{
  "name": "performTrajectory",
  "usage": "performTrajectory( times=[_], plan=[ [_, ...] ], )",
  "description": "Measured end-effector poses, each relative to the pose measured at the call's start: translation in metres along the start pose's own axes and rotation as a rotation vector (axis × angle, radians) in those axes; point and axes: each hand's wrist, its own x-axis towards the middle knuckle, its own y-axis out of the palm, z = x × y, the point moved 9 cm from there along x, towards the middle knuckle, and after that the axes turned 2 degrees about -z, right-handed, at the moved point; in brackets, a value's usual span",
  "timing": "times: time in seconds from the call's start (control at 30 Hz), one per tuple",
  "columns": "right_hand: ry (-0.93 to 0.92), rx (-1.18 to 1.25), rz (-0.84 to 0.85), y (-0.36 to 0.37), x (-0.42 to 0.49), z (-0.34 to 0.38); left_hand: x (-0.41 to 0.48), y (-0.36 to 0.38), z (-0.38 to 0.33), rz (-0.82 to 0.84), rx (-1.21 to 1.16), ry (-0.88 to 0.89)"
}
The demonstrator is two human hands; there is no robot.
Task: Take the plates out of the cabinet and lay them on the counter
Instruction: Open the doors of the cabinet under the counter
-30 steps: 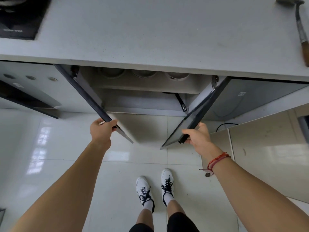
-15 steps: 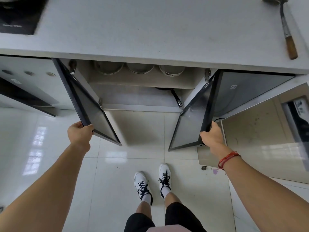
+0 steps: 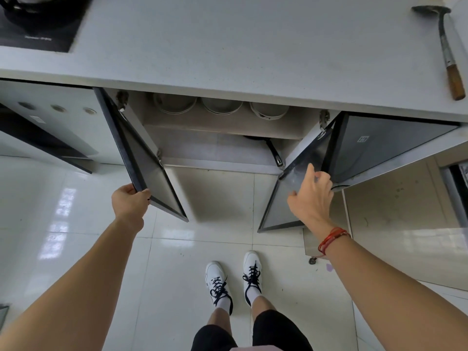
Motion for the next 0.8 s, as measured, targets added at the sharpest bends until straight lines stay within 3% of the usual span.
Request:
performTrajectory(
  times=[0.2,0.47,0.8],
  plan=[
    [-0.237,0.082,0.103,0.029,0.002,0.094,0.007,-0.006,0.005,0.013,-0.015,0.012],
    [-0.476,0.277,0.449,0.09,-0.034,0.242,0.017,-0.017,0.015,0.018,-0.021,0.071],
    [-0.533,0.333,0.888,0.168,-0.1,0.332,0.02,-0.036,0.025,0.046,-0.153,0.104]
  ],
)
